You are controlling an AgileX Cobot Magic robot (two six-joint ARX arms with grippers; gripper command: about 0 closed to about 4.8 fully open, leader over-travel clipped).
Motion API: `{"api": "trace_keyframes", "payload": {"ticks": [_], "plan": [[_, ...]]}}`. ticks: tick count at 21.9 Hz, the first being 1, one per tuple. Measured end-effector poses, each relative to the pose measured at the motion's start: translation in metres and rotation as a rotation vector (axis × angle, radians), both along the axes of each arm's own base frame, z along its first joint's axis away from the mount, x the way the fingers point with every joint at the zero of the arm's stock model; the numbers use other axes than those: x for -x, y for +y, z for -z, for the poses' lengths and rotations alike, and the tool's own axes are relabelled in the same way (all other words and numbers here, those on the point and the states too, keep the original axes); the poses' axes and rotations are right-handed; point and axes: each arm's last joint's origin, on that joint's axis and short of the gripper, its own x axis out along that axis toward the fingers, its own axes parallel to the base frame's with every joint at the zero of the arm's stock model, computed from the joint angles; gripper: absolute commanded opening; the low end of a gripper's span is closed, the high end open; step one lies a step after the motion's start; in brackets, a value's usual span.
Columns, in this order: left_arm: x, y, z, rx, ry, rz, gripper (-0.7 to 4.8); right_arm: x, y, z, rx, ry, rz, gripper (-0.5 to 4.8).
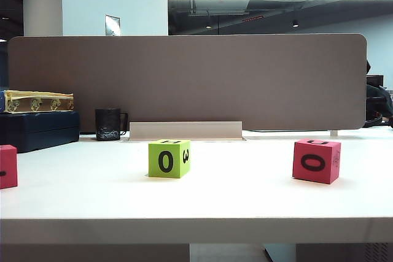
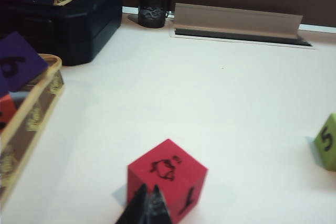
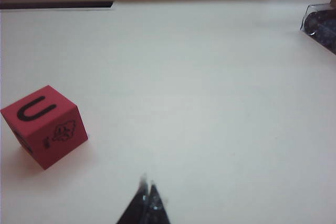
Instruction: Select the appropriate blocks from the scattered letter blocks on the table and arrange them in a row to spell out "THU".
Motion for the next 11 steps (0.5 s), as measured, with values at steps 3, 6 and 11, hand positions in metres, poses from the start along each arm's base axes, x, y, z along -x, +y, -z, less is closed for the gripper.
{"api": "trace_keyframes", "payload": {"ticks": [3,6,11], "plan": [[0.0001,-0.0012,0.0000,0.014,0.001,0.039,-0.05,-0.0005,0.0002,-0.0028,-0.002,-0.029,-0.008,-0.04],[0.0001,-0.0013,0.0000,0.015,0.001,0.044,-0.05,-0.0003,0.0020,-0.0030,-0.015,-0.031,-0.069,-0.04],[0.0006,-0.0038,0.0000,0.066,0.008,0.126,-0.05,0.0003,0.0069,-0.0054,-0.075,-0.048,-0.232,-0.05]]}}
